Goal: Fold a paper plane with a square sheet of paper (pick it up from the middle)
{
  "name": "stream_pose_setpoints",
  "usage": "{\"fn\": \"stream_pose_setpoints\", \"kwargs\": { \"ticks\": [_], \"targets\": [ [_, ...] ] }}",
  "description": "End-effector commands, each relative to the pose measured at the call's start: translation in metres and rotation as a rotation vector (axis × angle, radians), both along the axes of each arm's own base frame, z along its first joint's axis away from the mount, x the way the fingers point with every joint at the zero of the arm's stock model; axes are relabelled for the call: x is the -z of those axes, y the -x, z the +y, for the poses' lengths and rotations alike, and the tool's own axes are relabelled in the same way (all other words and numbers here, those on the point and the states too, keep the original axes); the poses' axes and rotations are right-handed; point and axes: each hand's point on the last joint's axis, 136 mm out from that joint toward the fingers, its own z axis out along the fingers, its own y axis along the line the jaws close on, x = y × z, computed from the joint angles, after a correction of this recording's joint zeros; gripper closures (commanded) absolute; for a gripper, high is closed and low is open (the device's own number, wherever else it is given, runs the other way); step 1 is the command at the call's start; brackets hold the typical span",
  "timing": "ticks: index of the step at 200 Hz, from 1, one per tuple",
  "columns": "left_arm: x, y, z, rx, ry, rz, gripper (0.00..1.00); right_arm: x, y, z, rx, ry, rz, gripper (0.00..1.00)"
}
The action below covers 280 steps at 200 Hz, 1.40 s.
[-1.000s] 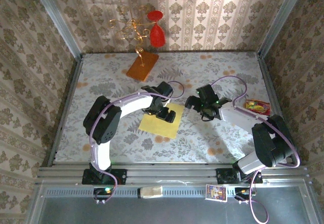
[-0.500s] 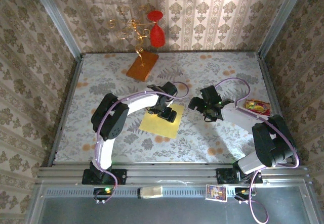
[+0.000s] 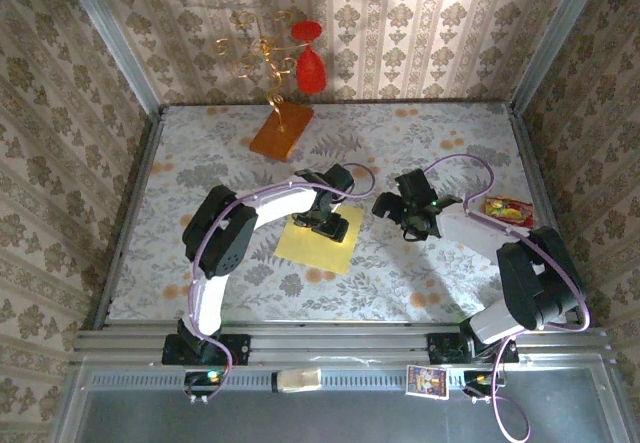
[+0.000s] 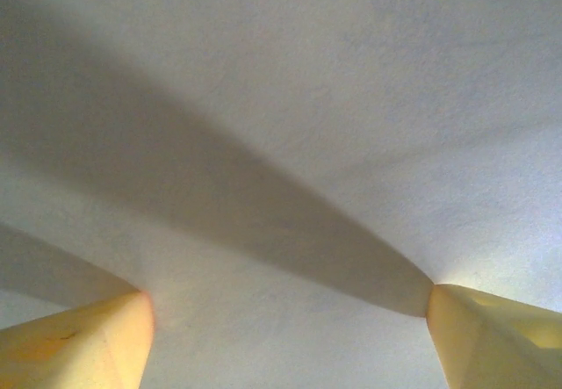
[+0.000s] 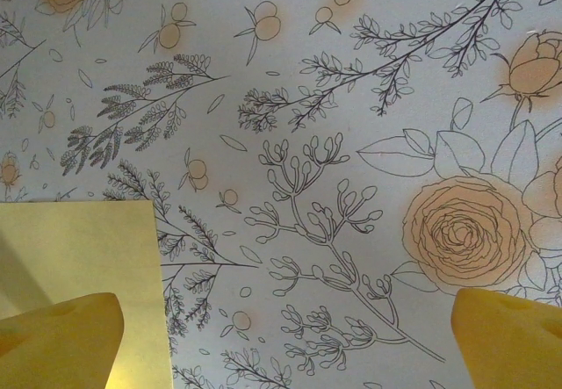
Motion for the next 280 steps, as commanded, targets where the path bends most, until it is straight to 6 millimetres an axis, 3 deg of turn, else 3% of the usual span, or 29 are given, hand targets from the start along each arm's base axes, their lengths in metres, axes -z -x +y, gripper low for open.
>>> {"fn": "stream_pose_setpoints", "kwargs": {
  "ticks": [1,60,94,134,157,175,227,280],
  "targets": [
    [0.048,0.026,0.027,-0.017,-0.140,0.109,0.20,0.001,-0.003,0.000,0.013,-0.009,0.003,0.03],
    [0.050,0.026,0.028,-0.016,-0.142,0.097,0.25,0.001,-0.004,0.001,0.016,-0.008,0.009,0.03],
    [0.041,0.021,0.026,-0.022,-0.116,0.076,0.28,-0.001,-0.007,0.003,0.015,-0.013,0.006,0.04],
    [0.007,0.007,0.017,-0.040,-0.026,0.018,0.26,-0.003,-0.009,0.004,0.014,-0.016,0.008,0.04],
    [-0.023,-0.003,0.010,-0.044,0.021,-0.045,0.20,-0.004,-0.009,0.004,0.015,-0.019,0.004,0.04],
    [-0.035,-0.009,0.009,-0.069,0.037,-0.075,0.15,-0.004,-0.009,0.003,0.018,-0.019,0.003,0.04],
    [-0.015,-0.016,0.012,-0.156,0.005,-0.037,0.14,-0.001,-0.008,0.004,0.021,-0.022,0.009,0.04],
    [-0.010,-0.021,0.006,-0.217,0.014,-0.026,0.14,-0.001,-0.008,0.004,0.021,-0.022,0.011,0.04]
  ]
}}
